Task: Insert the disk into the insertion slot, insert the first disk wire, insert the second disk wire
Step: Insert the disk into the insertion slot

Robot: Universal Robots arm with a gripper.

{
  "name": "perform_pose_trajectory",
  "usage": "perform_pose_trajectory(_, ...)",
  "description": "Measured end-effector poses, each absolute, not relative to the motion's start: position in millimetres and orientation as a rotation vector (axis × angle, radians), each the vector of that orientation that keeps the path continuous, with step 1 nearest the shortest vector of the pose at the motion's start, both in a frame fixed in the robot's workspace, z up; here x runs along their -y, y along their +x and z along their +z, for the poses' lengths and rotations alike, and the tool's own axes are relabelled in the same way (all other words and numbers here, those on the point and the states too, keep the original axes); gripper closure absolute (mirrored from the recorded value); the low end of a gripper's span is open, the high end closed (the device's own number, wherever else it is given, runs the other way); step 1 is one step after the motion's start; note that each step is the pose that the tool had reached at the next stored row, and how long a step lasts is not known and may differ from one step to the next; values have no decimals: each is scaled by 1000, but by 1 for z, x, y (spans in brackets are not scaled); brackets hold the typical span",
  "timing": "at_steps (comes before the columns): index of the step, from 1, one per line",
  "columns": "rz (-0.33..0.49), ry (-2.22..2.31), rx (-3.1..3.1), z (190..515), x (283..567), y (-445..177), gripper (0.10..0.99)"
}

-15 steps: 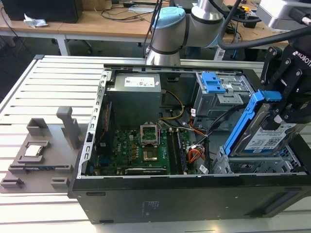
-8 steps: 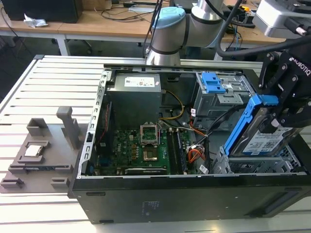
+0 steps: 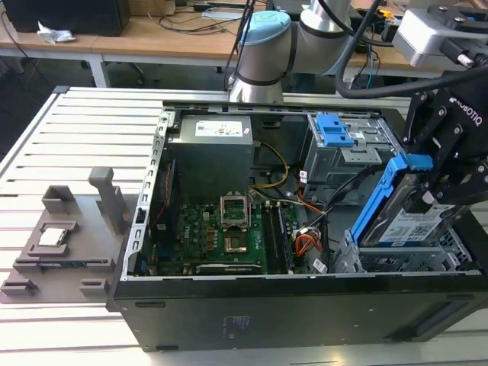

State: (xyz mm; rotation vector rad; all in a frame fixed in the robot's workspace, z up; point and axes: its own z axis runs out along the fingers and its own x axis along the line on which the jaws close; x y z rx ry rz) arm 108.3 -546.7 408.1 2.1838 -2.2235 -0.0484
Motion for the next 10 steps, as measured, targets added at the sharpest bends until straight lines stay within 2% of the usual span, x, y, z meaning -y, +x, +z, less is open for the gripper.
perform_pose_trajectory(5,-48,2184,2223,406,547,108,725)
perform_pose_trajectory(6,-48,2183,2223,406,547,108,718)
perform_pose_trajectory(7,-48,2183,2223,406,547,108,651)
perform_pose_trajectory(10,-48,2183,2223,406,547,108,651)
